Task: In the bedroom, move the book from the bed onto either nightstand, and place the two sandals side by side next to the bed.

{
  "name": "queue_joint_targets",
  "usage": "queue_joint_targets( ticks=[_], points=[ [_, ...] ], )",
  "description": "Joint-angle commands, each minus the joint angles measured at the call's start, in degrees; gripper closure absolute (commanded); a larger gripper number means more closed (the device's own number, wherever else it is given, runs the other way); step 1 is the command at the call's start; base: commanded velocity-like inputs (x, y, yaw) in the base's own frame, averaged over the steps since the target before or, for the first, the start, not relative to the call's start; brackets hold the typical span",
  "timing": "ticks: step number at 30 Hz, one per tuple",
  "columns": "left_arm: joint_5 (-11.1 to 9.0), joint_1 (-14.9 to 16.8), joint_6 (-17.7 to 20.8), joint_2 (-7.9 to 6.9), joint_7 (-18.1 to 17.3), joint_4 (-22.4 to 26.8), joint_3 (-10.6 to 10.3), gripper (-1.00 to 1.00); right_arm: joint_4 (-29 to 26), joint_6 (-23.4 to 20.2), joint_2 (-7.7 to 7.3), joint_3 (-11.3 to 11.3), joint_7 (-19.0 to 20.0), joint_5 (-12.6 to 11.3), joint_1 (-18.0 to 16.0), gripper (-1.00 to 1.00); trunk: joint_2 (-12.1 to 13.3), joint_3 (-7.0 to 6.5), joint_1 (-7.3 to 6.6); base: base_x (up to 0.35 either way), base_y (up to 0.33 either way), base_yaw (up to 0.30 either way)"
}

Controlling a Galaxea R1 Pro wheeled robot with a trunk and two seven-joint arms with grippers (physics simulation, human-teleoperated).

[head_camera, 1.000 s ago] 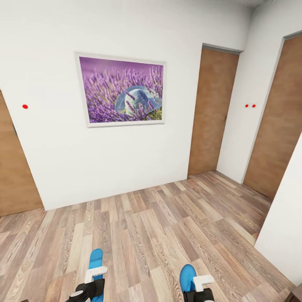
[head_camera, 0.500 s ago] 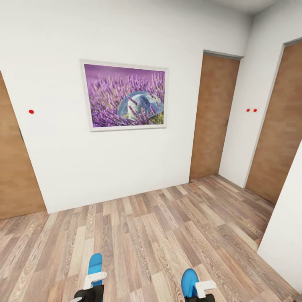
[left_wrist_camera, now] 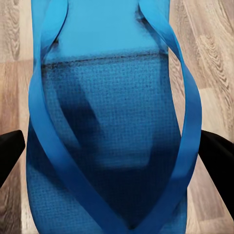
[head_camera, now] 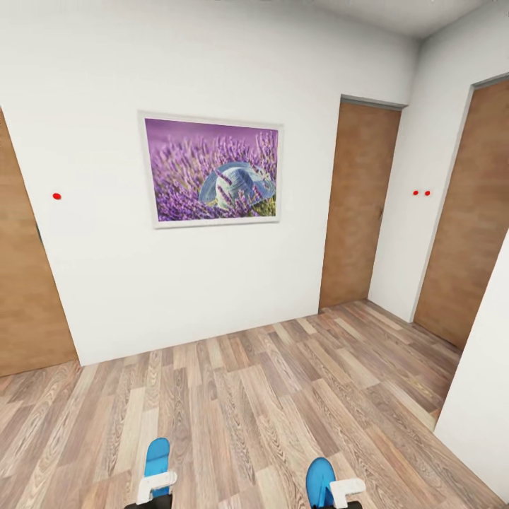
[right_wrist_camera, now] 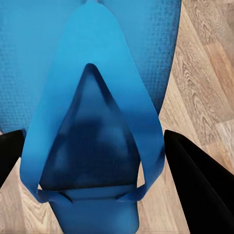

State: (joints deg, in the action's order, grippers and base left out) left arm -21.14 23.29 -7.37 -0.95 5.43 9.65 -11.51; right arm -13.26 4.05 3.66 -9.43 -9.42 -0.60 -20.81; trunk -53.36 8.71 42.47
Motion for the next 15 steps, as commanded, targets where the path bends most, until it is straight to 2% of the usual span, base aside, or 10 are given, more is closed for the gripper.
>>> queue_joint_targets(
  ticks=[1,15],
  points=[
    [-0.4,-0.3,-0.6,-0.02,0.2,0.0,-0.6,1.00,0.1,0.2,0.02,-0.4,-0.3,-0.1,0.0,1.00,0.4,-0.19,-0.22,0.000,0.000,0.000],
    [-0.4,-3.0,-2.3,-0.02,0.1,0.0,-0.6,1.00,3.2,0.3,0.02,-0.4,-0.3,-0.1,0.0,1.00,6.0,-3.66,-3.29,0.000,0.000,0.000]
  ],
)
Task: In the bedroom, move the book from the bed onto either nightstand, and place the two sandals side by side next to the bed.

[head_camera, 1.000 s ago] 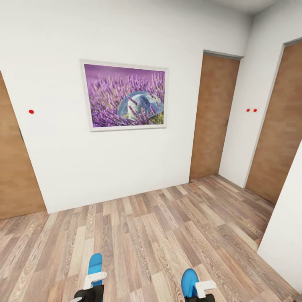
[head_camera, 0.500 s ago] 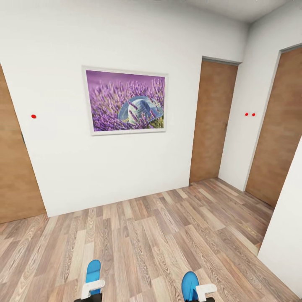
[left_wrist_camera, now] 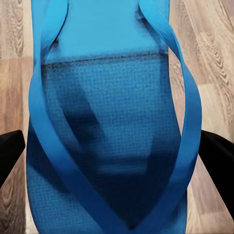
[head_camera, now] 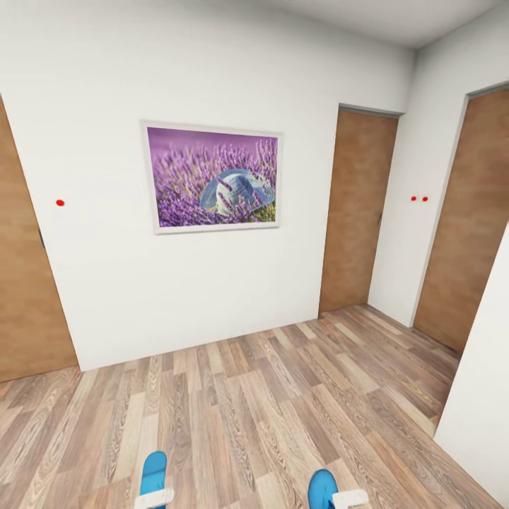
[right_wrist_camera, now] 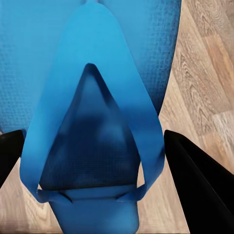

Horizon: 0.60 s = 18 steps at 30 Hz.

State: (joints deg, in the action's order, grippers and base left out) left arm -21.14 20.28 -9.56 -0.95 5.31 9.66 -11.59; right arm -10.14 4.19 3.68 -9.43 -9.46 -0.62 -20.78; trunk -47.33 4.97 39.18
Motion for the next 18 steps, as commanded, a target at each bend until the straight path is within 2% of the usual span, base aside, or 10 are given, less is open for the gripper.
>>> queue_joint_targets(
  ticks=[1,18],
  points=[
    [-0.4,0.0,-0.2,-0.02,0.2,0.0,-0.5,1.00,0.1,0.2,0.02,-0.4,-0.3,-0.1,-0.1,1.00,0.3,-0.11,-0.21,0.000,0.000,0.000],
    [-0.3,-0.2,-0.2,-0.02,0.2,0.0,-0.5,1.00,0.5,0.1,-0.07,-0.3,-0.2,-0.1,-0.1,1.00,0.3,1.00,-0.21,0.000,0.000,0.088]
  ],
)
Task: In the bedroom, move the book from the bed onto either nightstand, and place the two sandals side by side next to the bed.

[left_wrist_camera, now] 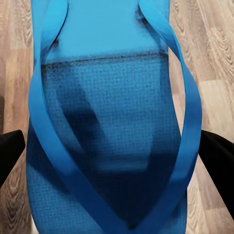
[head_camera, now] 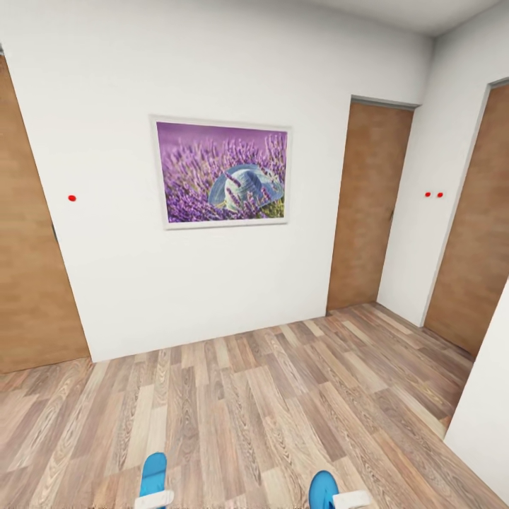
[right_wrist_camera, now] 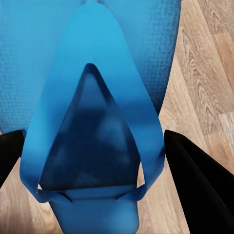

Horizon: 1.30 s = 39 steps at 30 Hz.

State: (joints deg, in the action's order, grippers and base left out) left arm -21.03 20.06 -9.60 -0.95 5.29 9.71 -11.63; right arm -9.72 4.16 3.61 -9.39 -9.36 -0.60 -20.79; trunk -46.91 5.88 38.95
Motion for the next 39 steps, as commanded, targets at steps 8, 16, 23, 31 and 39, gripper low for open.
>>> queue_joint_targets(
  ticks=[8,16,23,31,39],
  points=[
    [-0.4,0.0,-0.2,-0.02,0.2,0.0,-0.5,1.00,0.1,0.1,0.12,-0.4,-0.3,0.0,-0.1,1.00,0.3,0.62,-0.21,0.000,0.000,0.094],
    [-0.4,-0.1,-0.2,-0.02,0.2,0.0,-0.5,1.00,0.1,0.1,0.14,-0.4,-0.3,-0.1,-0.1,1.00,3.5,-0.11,-1.97,0.000,0.000,0.090],
    [-0.3,-0.2,-0.2,0.06,0.2,0.0,-0.5,1.00,0.1,0.1,0.16,-0.5,-0.3,-0.1,-0.1,1.00,5.9,-0.57,-3.29,0.000,0.000,0.088],
    [-0.4,-0.2,-0.2,0.07,0.2,0.0,-0.5,1.00,0.1,0.1,-0.03,-0.4,-0.3,0.0,0.0,1.00,5.9,0.13,-3.29,0.000,0.000,0.080],
    [-0.4,-0.2,-0.2,0.02,0.2,0.0,-0.5,1.00,0.2,0.1,-0.81,-0.4,-0.3,0.0,-0.1,1.00,5.9,0.80,-3.29,0.000,0.000,0.017]
  ],
)
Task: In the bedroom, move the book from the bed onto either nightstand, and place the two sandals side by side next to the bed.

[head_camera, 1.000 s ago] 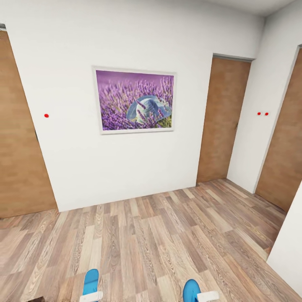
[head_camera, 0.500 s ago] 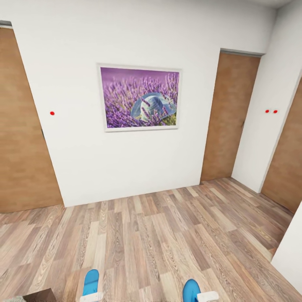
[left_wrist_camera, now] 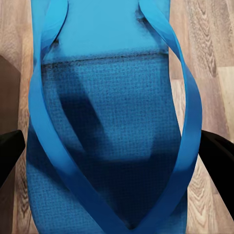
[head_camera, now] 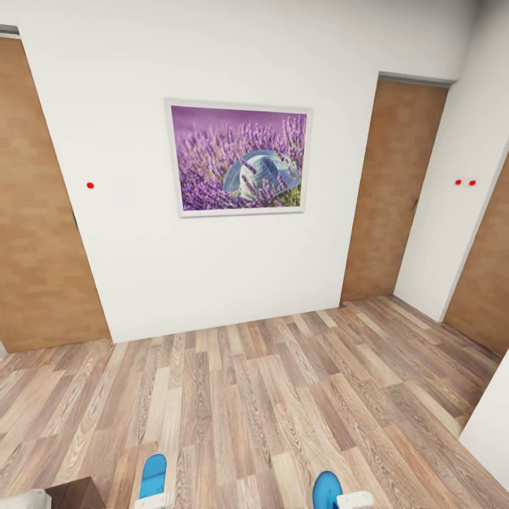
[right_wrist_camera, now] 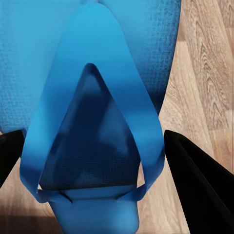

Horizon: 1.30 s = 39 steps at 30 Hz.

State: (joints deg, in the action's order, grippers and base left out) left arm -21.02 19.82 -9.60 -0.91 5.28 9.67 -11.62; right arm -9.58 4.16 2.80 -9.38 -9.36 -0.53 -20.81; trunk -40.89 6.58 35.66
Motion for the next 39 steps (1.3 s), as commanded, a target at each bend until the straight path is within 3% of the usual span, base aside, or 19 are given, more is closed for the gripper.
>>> queue_joint_targets(
  ticks=[1,6,12,39],
  points=[
    [-0.4,0.0,-0.2,-0.03,0.2,0.0,-0.5,1.00,0.1,0.1,-0.07,-0.4,-0.3,-0.1,-0.1,1.00,-0.1,0.17,0.01,0.000,0.000,0.005],
    [-0.4,0.0,-0.2,-0.03,0.2,0.0,-0.5,1.00,0.1,0.1,-0.41,-0.4,-0.3,-0.1,0.0,1.00,1.9,-0.55,-1.09,0.000,0.000,0.002],
    [-0.4,0.0,-0.2,-0.02,0.2,0.0,-0.5,1.00,0.1,0.1,-0.50,-0.5,-0.3,-0.1,0.0,1.00,1.9,-0.48,-1.09,0.000,0.000,0.000],
    [-0.4,0.1,-0.2,0.01,0.2,0.0,-0.5,1.00,0.1,0.1,-0.54,-0.4,-0.3,-0.1,0.0,1.00,1.9,1.82,-1.09,0.000,0.000,0.000]
  ],
)
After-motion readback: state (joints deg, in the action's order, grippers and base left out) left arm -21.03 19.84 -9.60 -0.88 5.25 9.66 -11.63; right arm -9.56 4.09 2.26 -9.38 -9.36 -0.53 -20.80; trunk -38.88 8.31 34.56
